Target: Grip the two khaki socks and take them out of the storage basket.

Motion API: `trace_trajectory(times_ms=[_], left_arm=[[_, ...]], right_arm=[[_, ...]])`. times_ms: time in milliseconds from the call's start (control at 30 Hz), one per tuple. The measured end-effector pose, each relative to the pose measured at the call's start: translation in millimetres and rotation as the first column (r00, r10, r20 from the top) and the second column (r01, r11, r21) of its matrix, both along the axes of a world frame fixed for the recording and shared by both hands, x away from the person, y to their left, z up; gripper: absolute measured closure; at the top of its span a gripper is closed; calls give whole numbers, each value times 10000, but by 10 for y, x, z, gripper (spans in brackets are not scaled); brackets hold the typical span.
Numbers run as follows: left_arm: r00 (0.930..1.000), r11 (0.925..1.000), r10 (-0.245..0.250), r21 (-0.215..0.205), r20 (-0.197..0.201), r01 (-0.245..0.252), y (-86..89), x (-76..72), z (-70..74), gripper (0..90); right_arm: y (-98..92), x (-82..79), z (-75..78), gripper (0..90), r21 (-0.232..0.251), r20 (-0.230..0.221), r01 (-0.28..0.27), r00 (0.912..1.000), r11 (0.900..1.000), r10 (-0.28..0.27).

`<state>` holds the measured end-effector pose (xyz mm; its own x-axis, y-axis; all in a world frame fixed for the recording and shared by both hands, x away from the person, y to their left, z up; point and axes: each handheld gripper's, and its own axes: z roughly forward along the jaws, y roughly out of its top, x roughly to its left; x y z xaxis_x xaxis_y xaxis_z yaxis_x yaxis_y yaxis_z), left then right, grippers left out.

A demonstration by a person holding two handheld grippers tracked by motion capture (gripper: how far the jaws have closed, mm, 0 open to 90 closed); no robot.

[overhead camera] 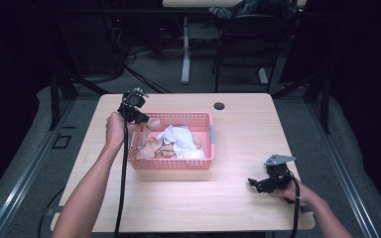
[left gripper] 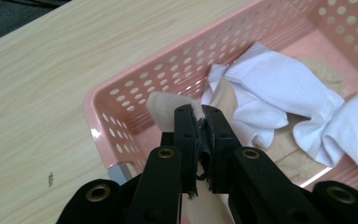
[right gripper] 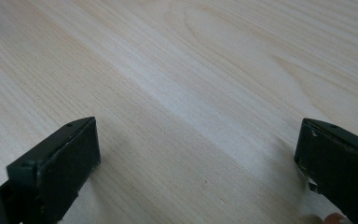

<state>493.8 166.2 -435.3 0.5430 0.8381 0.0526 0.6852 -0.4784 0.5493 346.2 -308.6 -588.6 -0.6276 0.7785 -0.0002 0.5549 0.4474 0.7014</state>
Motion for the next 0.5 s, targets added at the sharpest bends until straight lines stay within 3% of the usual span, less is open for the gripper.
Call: trace_trajectory(times_ms=[100,167,500], left_arm=[[9999,9999,-70,-105,74,71,0,-16,45,850],[9998,9990,-203,-393,-4,202,2,-26,74,850],[9995,9994,-300,-174,140,303,15,-55,167,849]], right_arm=[[0,0,0,0,-2,-4,-6,10000,10000,6],[0,0,0,0,-1,-2,-2,10000,10000,2],[3,-1,-4,0,57,16,23,10000,10000,-23]])
